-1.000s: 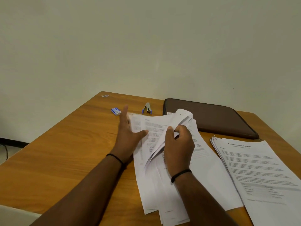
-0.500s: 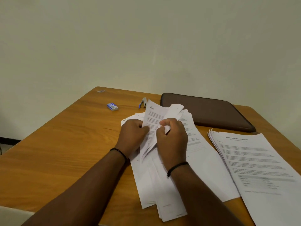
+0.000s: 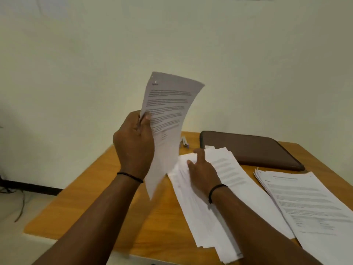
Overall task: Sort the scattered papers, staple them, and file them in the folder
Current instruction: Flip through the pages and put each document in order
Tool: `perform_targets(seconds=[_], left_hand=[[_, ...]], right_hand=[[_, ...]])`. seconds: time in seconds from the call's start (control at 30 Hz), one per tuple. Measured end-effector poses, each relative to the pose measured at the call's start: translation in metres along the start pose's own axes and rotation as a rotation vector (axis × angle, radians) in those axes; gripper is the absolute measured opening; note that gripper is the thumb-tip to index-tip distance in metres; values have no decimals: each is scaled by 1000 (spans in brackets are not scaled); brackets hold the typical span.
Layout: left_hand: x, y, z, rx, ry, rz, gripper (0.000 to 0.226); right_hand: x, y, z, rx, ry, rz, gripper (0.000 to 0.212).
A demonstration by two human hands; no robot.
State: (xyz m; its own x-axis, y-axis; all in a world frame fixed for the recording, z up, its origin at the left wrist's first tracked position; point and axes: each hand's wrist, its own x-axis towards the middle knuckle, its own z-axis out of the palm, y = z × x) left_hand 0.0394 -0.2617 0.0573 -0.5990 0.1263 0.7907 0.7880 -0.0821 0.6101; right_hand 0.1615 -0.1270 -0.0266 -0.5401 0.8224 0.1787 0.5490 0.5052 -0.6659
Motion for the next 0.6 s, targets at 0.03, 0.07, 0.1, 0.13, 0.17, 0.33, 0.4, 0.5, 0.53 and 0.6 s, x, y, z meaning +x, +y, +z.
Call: perform_targets(seconds=[0.03,0.07,0.1,0.13,0.17,0.33,0.4,0.5,0.53,0.6], left_hand=[[6,3,-9,-36,36,45,23],[14,6,-21,-64,76,95,21],[19,8,-29,-96,109,132,20],[26,12,-39,-128,141,169,21],[31,15,-47,-152,164,196,22],[32,45,-50,-144,109,197,16],[17,52,-38,-80,0,125,23],[-8,48,-15,27,-208,-11,38],[-15,45,-7,57,-283,-63,40],[-30,41,13,82,-429,-177,36]], right_hand=[[3,-3,0,6,-5,10,34],[7,-11,0,22,-1,12,29],[10,-16,-1,30,0,20,24],[11,-25,-3,45,12,13,18],[10,-31,-6,47,32,0,12],[-13,-14,-45,-98,230,-28,22],[-27,14,-69,-153,322,21,24],[-47,49,-103,-267,344,172,12],[-52,58,-111,-320,328,223,14],[-64,74,-125,-425,249,319,30]])
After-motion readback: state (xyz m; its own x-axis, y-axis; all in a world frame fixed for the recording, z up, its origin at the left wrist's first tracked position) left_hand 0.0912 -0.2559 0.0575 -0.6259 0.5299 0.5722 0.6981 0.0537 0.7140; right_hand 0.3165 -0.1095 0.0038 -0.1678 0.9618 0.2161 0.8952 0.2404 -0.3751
